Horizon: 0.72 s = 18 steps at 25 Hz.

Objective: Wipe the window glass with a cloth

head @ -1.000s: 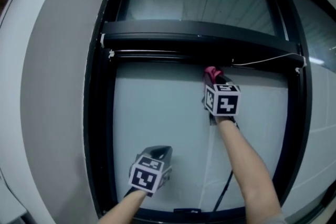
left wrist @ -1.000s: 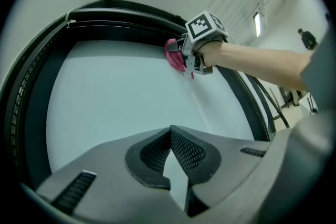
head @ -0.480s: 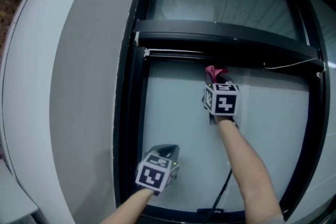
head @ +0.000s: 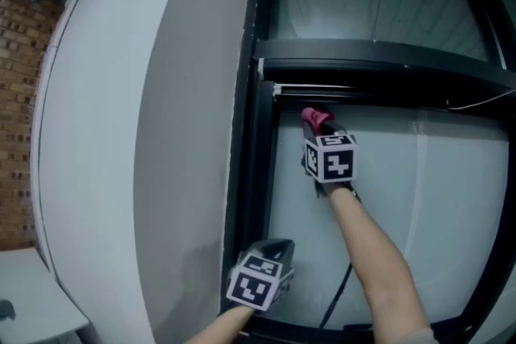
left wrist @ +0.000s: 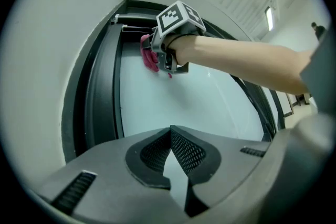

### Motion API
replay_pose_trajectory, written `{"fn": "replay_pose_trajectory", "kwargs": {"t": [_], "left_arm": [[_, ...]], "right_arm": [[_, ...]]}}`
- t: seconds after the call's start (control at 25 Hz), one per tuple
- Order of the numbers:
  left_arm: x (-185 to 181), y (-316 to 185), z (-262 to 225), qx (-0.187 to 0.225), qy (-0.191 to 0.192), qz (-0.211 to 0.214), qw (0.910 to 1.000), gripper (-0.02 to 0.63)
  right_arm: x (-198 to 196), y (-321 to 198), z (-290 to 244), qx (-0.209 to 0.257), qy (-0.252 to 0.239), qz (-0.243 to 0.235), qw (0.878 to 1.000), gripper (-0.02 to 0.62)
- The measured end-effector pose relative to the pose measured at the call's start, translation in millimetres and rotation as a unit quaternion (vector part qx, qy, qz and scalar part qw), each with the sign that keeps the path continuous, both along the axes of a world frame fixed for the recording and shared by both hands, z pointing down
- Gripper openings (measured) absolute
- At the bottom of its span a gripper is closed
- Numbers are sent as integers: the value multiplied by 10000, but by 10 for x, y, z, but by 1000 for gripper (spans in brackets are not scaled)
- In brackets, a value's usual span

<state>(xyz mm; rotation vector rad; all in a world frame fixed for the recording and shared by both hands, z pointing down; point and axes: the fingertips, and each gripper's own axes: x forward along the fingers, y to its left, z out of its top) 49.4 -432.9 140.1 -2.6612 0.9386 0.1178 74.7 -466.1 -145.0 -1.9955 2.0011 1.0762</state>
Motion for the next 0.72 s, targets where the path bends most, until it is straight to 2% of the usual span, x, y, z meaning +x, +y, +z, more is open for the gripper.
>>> {"fn": "replay_pose_trajectory", "kwargs": {"t": [0.2, 0.44, 0.56, 0.72], "left_arm": [[-263, -96, 115, -82, -14, -171, 9998, 6], [-470, -185, 212, -96, -13, -280, 9996, 6], [-510, -177, 251, -68, 14, -236, 9997, 6], [-515, -104, 284, -58, 101, -106, 9999, 8]], "right_arm": [[-335, -242, 58, -119, 67, -320, 9994, 54], [-545, -414, 280, -615, -124, -1152, 9914, 54], [-528, -294, 389, -638, -231, -1414, 9876, 55], [-484, 147, 537, -371, -321, -1704, 9842, 55]]}}
